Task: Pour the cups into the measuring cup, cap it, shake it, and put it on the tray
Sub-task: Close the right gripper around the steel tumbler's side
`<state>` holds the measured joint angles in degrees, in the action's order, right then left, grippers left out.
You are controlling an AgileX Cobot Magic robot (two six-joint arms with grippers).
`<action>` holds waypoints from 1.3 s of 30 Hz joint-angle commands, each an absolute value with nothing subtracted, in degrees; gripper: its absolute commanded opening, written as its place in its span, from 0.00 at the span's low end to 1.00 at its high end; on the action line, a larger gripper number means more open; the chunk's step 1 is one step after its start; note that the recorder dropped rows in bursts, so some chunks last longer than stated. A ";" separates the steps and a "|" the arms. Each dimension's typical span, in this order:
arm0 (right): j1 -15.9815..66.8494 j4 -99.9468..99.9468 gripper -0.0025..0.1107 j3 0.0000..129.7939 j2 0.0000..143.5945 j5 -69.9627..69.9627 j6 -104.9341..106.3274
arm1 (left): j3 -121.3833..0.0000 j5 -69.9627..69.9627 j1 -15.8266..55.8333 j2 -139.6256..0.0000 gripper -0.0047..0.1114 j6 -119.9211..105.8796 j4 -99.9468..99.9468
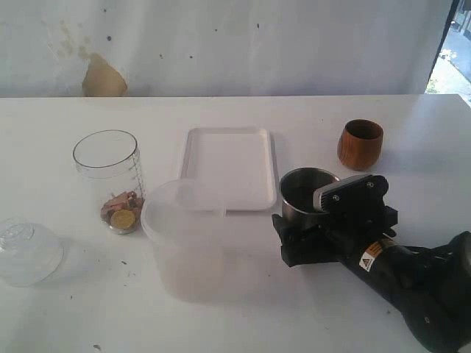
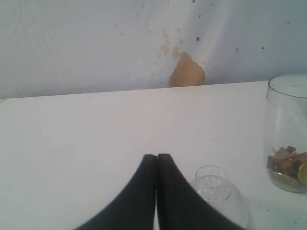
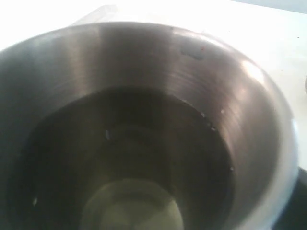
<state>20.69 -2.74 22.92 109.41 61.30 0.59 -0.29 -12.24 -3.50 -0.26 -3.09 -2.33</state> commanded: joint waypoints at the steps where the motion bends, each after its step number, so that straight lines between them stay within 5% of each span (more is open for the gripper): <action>1: 20.46 -2.94 0.94 22.90 109.55 61.87 1.22 | 0.00 -11.60 -3.28 0.00 0.05 -3.04 -1.95; 39: 20.46 -2.99 0.94 22.90 109.55 63.01 1.22 | 0.00 -11.60 -3.28 0.00 0.05 -3.04 -1.95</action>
<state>20.69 -2.74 22.92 109.41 61.80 0.59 -0.29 -12.24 -3.50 -0.26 -3.09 -2.33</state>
